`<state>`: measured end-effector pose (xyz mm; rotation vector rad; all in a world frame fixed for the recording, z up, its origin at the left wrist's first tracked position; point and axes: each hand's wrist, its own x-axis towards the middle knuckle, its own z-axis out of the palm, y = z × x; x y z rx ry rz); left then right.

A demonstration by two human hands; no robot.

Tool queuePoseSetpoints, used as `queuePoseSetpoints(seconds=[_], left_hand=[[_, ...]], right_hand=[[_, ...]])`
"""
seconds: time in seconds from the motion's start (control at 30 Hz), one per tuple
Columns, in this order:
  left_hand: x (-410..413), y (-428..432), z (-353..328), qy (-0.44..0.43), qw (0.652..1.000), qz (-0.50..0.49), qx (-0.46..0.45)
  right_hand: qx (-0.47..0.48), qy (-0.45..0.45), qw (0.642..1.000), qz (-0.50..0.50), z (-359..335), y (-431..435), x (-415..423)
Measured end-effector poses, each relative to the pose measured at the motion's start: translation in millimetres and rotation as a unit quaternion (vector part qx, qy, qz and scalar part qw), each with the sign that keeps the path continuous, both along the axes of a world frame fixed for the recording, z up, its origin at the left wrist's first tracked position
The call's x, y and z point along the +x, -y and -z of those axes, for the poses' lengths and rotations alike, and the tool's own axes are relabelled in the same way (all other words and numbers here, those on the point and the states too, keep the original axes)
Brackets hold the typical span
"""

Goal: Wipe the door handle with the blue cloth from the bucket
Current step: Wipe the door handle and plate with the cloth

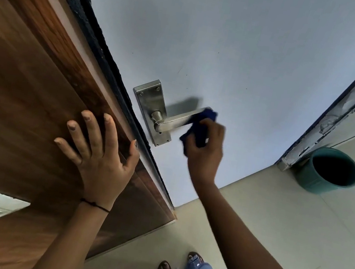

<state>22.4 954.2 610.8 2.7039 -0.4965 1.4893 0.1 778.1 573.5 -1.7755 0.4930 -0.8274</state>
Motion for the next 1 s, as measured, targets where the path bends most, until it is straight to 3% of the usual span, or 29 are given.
queuePoseSetpoints(seconds=[0.1,0.27,0.47,0.83,0.9,1.0], left_hand=[[0,1,1,-0.001,1.0,-0.002,0.002],[0,1,2,0.004,1.0,-0.006,0.005],[1,1,2,0.009,1.0,-0.006,0.006],[2,1,3,0.01,1.0,0.001,0.006],[2,1,3,0.01,1.0,0.006,0.001],[2,1,3,0.011,1.0,0.012,-0.002]], right_hand=[[0.003,-0.001,0.999,0.038,-4,4,4],[-0.097,-0.005,0.991,-0.096,-1,-48,-8],[-0.195,-0.017,0.968,-0.157,0,-47,-11],[-0.402,0.009,0.904,-0.147,1,-44,-8],[-0.393,-0.003,0.91,-0.131,3,-30,-7],[-0.277,-0.042,0.958,-0.06,1,-6,-5]])
